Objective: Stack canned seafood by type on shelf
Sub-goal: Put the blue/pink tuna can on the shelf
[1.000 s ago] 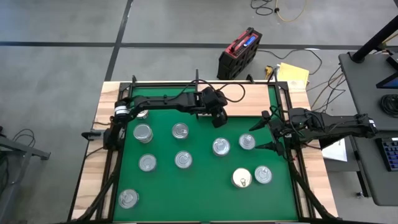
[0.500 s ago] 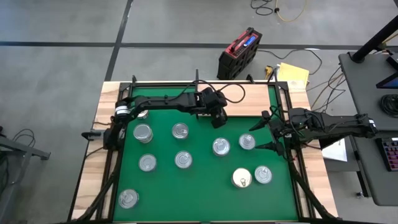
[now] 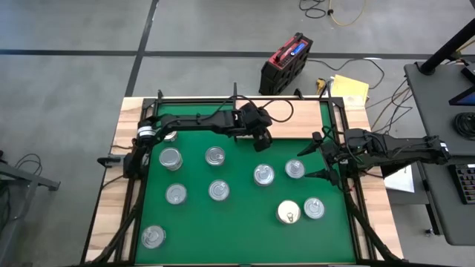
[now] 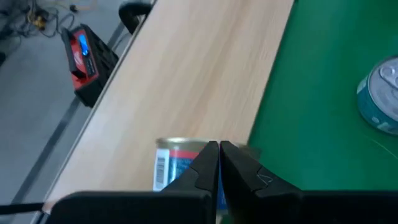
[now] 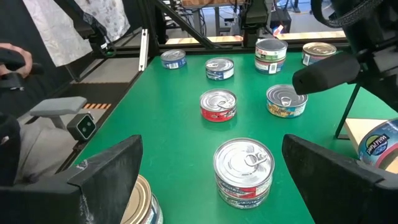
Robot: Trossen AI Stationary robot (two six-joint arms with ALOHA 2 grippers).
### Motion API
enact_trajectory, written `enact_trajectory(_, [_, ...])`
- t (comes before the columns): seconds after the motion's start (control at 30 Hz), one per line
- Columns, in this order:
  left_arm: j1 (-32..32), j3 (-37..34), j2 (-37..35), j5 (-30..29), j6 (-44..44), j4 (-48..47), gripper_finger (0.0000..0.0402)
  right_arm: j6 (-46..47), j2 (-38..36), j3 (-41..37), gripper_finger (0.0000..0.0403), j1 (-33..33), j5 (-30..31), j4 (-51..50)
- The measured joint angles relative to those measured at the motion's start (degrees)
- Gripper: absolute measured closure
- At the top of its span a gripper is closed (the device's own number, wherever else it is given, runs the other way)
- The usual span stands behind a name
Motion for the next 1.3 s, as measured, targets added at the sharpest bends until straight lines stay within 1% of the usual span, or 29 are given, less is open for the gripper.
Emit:
enact_trajectory(0.23, [0.79, 0.49, 0.01, -0.44, 1.75, 0.12, 0.0402, -0.33, 0.0, 0.0, 0.0026, -0.02, 0.0, 0.03])
enact_trajectory(0.43, [1.39, 0.58, 1.42, -0.46, 2.99, 1.73, 0.0402, -0.39, 0.0, 0.0, 0.0026, 0.0, 0.0, 0.24])
enact_trajectory(0.5, [1.33, 0.6, 1.62, -0.44, 3.09, 0.04, 0.0402, -0.39, 0.0, 0.0, 0.0026, 0.0, 0.01, 0.28])
enact_trajectory(0.8, [1.32, 0.63, 1.73, -1.31, 1.82, -2.01, 0.0402, -0.54, 0.0, 0.0, 0.0026, -0.02, 0.0, 0.35])
enact_trajectory(1.07, [0.43, 0.67, 1.73, -5.98, 1.61, -3.46, 0.0402, -0.17, 0.0, 0.0, 0.0026, -0.02, 0.0, 0.35])
enact_trajectory(1.3, [0.33, 0.64, 1.75, -6.72, 1.75, -3.21, 0.0402, -0.16, 0.0, 0.0, 0.0026, -0.02, 0.0, 0.34])
